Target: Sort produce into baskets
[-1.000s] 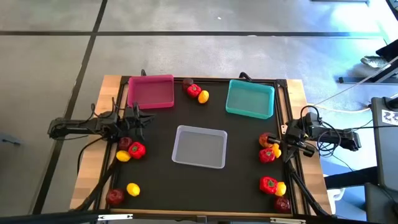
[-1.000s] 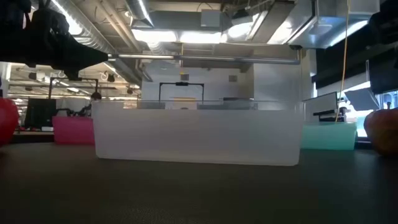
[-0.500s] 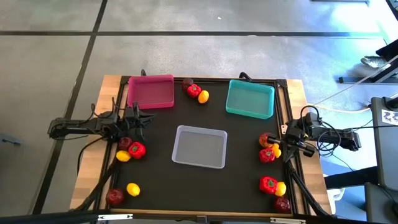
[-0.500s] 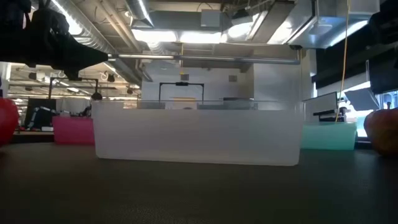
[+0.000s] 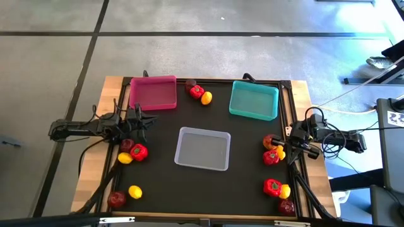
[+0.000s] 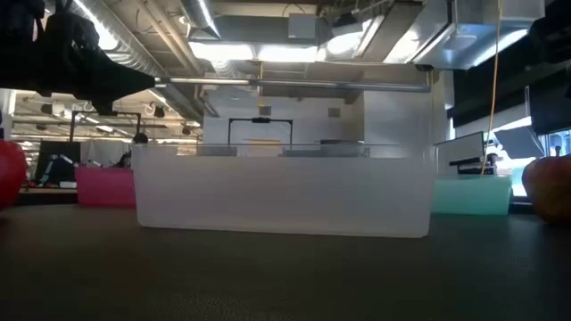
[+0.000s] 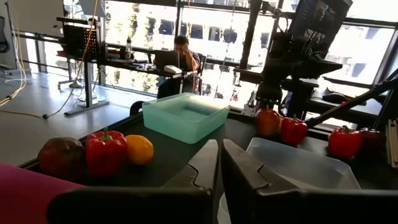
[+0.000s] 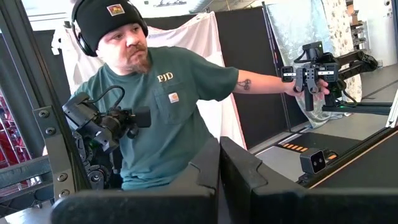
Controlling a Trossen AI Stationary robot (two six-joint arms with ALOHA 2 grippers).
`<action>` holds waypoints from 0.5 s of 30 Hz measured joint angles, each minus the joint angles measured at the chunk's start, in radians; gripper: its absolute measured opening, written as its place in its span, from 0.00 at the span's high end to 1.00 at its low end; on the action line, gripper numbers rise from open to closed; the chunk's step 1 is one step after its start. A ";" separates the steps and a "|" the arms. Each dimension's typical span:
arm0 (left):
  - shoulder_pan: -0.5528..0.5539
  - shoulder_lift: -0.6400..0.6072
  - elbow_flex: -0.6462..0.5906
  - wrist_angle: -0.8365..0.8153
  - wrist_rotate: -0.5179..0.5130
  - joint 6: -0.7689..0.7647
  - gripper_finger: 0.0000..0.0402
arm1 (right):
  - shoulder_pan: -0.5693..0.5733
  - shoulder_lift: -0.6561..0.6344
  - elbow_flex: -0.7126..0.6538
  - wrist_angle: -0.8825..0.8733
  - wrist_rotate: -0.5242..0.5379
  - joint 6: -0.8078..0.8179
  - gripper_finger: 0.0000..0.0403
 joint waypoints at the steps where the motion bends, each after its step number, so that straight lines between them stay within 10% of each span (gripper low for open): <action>1: 0.000 0.000 0.000 0.000 0.000 0.000 0.96 | 0.000 0.000 0.000 0.000 0.000 0.000 0.96; 15: 0.000 -0.001 0.000 0.025 0.000 -0.329 0.96 | 0.000 0.000 0.000 0.000 0.031 -0.001 0.96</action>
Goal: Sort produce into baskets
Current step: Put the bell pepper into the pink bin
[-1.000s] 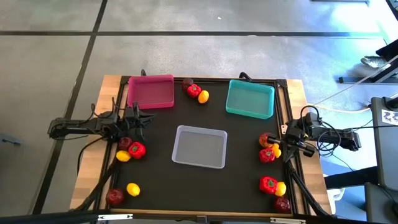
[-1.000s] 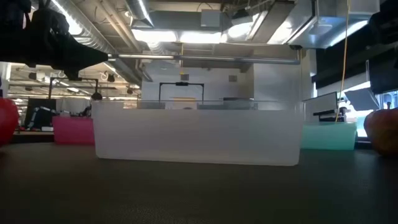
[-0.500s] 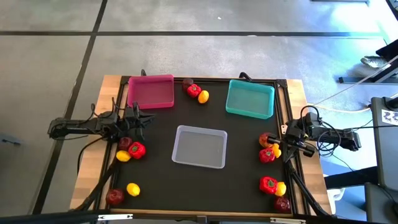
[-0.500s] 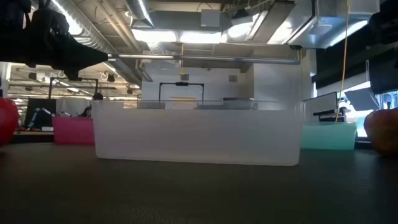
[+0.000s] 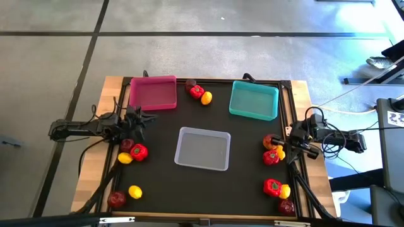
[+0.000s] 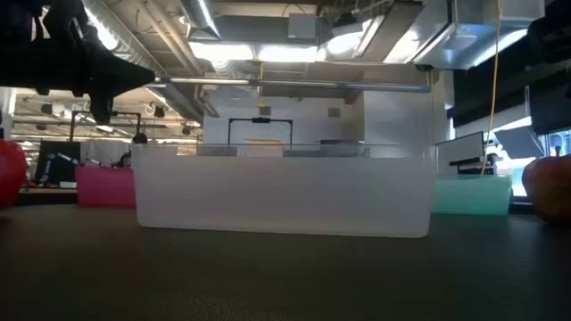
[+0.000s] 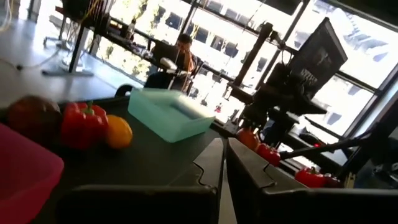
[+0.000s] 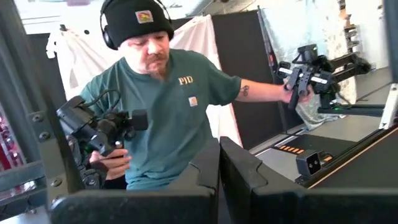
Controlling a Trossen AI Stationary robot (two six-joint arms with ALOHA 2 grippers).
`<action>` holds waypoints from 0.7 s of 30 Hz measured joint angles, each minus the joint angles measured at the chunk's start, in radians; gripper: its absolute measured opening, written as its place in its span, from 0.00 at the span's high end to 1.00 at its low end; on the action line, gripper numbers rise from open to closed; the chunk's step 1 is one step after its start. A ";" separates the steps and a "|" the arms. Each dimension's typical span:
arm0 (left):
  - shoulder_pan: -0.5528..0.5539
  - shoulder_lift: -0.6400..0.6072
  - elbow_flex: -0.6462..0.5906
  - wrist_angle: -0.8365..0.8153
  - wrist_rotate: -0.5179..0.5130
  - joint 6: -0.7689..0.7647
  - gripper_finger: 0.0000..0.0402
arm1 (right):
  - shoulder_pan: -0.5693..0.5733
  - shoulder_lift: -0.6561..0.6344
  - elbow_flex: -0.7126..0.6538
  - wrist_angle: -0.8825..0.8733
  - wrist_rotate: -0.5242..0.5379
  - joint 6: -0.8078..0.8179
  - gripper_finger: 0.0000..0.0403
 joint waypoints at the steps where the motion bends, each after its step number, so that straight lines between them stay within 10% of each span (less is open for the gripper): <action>1: 0.000 0.000 0.000 0.001 0.000 -0.003 0.96 | 0.000 0.000 0.000 0.000 0.015 -0.010 0.96; 21: 0.000 0.000 0.000 0.017 -0.167 0.210 0.96 | 0.000 0.008 0.003 -0.415 0.972 -0.181 0.96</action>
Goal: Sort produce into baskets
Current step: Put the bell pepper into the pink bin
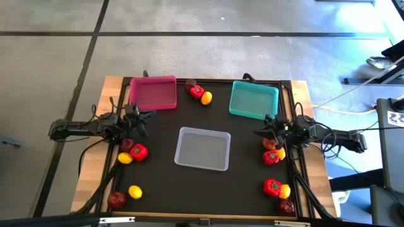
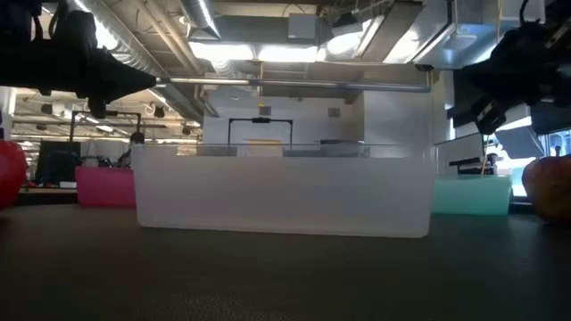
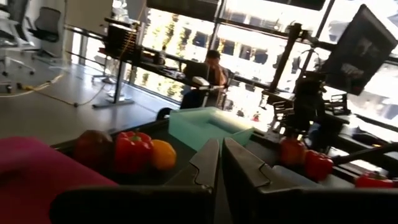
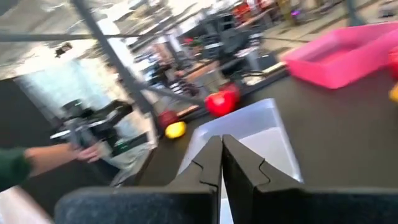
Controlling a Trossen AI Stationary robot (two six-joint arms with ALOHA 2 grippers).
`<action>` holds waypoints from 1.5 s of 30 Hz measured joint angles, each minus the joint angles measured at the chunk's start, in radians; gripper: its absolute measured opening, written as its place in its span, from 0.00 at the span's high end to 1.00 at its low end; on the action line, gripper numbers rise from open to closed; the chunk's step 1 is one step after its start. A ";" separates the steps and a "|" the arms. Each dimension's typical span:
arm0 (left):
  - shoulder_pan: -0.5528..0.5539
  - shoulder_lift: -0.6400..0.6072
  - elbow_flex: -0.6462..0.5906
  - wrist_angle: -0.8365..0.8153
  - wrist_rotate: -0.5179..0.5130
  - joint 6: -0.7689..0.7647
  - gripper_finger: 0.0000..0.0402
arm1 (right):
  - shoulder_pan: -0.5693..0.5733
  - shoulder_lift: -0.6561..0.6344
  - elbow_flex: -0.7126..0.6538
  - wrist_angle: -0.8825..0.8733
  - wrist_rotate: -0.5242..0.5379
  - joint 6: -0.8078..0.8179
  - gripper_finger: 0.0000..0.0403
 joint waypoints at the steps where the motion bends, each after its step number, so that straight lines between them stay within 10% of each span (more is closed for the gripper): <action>1: 0.000 0.000 0.000 -0.004 -0.002 -0.009 0.96 | 0.000 -0.002 0.000 0.001 0.023 0.000 0.96; 45: 0.049 0.106 0.000 -0.030 -0.013 -0.093 0.96 | 0.000 -0.001 0.001 -0.029 0.133 -0.241 0.96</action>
